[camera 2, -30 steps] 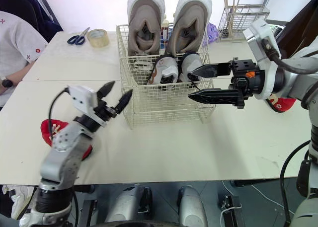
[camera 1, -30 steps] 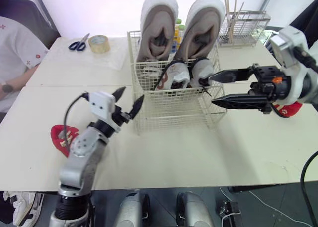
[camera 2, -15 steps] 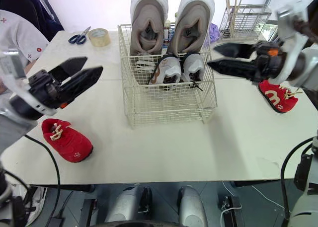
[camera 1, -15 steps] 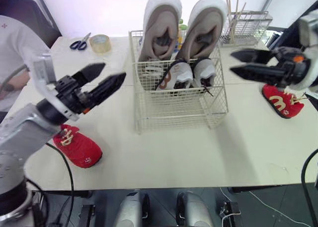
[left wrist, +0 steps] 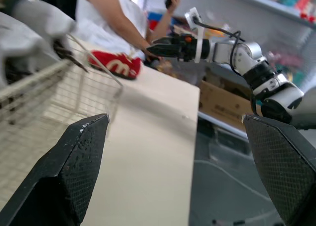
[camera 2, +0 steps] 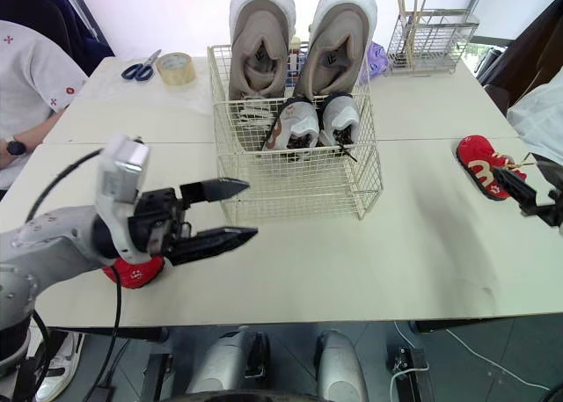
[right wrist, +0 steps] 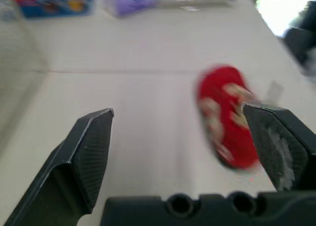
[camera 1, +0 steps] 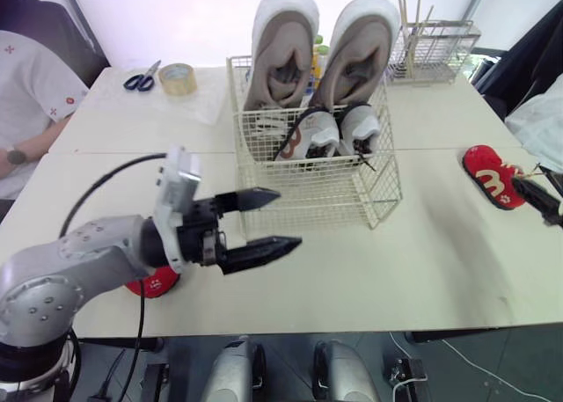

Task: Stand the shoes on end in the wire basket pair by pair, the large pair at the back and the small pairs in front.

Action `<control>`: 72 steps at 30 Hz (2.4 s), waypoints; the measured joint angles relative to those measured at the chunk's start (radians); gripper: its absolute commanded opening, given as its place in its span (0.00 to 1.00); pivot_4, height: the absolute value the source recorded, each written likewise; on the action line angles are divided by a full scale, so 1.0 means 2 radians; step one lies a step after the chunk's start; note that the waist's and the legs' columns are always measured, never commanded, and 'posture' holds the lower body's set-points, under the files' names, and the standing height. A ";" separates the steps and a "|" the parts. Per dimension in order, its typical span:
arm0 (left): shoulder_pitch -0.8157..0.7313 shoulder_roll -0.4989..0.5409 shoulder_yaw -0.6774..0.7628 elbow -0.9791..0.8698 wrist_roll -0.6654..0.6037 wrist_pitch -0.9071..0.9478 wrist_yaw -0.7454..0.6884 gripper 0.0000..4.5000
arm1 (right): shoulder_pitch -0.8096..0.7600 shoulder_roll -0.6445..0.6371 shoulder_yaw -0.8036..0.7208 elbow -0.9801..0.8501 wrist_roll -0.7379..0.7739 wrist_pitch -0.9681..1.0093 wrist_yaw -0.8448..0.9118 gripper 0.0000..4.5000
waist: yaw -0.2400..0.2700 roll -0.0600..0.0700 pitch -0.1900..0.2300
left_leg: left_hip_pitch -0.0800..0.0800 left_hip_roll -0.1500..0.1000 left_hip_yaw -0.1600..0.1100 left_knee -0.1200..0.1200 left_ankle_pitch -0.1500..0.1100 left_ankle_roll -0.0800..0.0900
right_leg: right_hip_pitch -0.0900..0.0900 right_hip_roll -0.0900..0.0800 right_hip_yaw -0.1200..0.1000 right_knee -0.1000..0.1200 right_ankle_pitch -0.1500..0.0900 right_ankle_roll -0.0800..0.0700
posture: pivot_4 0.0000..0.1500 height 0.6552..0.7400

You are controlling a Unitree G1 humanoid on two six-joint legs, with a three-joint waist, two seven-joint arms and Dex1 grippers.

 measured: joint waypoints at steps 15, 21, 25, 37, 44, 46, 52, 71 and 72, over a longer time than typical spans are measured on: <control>0.005 0.003 -0.009 -0.027 -0.013 -0.010 0.058 1.00 | -0.176 0.022 0.095 0.320 -0.066 -0.146 -0.030 1.00 | -0.002 0.001 0.000 | 0.000 0.000 0.000 0.000 0.000 0.000 | 0.000 0.001 0.001 -0.001 0.000 0.000 | 1.00 1.00; 0.016 0.021 -0.004 -0.037 -0.028 -0.012 0.081 1.00 | -0.248 0.022 0.124 0.448 -0.090 -0.216 -0.035 1.00 | -0.003 0.001 0.000 | 0.000 0.000 0.000 0.000 0.000 0.000 | 0.001 0.001 0.001 -0.001 0.000 0.000 | 1.00 1.00; 0.023 0.040 0.004 -0.040 -0.039 -0.013 0.089 1.00 | -0.300 0.022 0.134 0.533 -0.106 -0.262 -0.061 1.00 | -0.006 0.001 0.000 | 0.000 0.000 0.000 0.000 0.000 0.000 | 0.001 0.001 0.001 -0.001 0.000 0.000 | 1.00 1.00; 0.063 0.090 0.051 -0.057 -0.075 -0.025 0.107 1.00 | -0.344 0.028 0.144 0.608 -0.124 -0.340 -0.089 1.00 | -0.014 0.001 0.000 | 0.001 0.000 0.000 -0.001 0.000 0.000 | 0.002 0.001 0.001 -0.002 0.000 0.000 | 1.00 1.00; 0.077 0.108 0.055 -0.059 -0.090 -0.026 0.112 1.00 | -0.359 0.038 0.144 0.624 -0.127 -0.346 -0.091 0.50 | -0.015 0.001 0.000 | 0.004 0.000 0.000 -0.004 0.001 -0.001 | 0.003 0.001 0.001 -0.003 0.000 0.000 | 1.00 1.00; 0.081 0.111 0.055 -0.059 -0.093 -0.028 0.112 1.00 | -0.367 0.038 0.147 0.627 -0.131 -0.345 -0.091 0.28 | -0.016 0.001 0.000 | 0.004 0.000 0.000 -0.004 0.001 -0.001 | 0.004 0.001 0.001 -0.003 0.000 0.000 | 1.00 1.00; 0.086 0.116 0.069 -0.057 -0.093 -0.035 0.108 1.00 | -0.374 0.038 0.157 0.627 -0.145 -0.349 -0.096 0.14 | -0.016 0.001 0.000 | 0.005 0.000 0.000 -0.004 0.001 -0.001 | 0.004 0.001 0.001 -0.004 0.000 0.000 | 1.00 1.00; 0.007 0.177 0.172 0.213 -0.043 -0.008 -0.084 1.00 | -0.780 -0.020 0.275 0.310 -0.018 -0.181 0.373 0.14 | -0.025 0.007 0.008 | -0.001 0.001 0.001 -0.006 0.002 -0.003 | -0.005 0.001 0.001 0.002 -0.001 0.000 | 1.00 1.00; 0.005 0.180 0.176 0.226 -0.037 -0.004 -0.092 1.00 | -0.773 -0.019 0.292 0.269 0.001 -0.137 0.405 0.14 | -0.024 0.007 0.008 | -0.001 0.001 0.001 -0.005 0.001 -0.002 | -0.005 0.000 0.001 0.002 -0.001 0.000 | 1.00 1.00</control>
